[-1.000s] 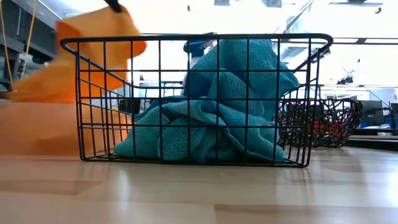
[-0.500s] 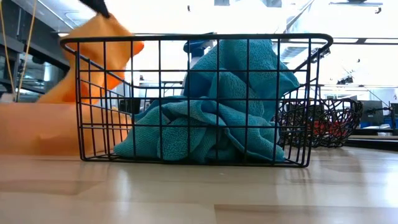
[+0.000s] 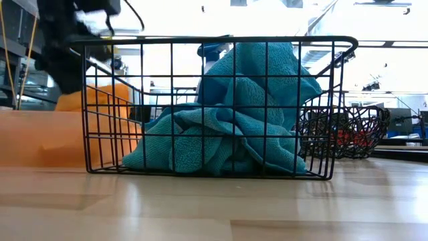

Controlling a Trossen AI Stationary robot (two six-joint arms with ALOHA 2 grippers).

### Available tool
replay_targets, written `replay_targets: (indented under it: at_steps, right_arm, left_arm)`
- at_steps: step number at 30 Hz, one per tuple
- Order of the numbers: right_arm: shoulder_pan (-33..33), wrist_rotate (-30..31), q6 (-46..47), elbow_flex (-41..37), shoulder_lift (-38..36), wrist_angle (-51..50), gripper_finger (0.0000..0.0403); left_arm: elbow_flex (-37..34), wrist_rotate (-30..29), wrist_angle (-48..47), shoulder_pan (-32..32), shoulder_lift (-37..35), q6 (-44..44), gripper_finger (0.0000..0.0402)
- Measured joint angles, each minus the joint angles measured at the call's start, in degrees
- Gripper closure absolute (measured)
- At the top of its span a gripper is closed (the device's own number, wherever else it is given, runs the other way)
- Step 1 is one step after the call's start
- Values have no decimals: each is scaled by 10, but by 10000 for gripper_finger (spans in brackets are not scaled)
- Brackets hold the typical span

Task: Sort microfiber towel by color & place in baskets
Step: Put the yellow towel into the orange bin

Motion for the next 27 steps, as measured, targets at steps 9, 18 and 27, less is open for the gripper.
replay_targets:
  at_steps: [9,18,27]
  right_arm:
    - [0,-11,1,0,0,-1,130]
    - [0,-24,5,0,0,-1,130]
    - [0,-33,5,0,0,-1,130]
  left_arm:
    - [-66,189,62,117,103,120,401]
    - [-77,220,94,129,188,207,401]
    - [7,206,7,129,184,307,333]
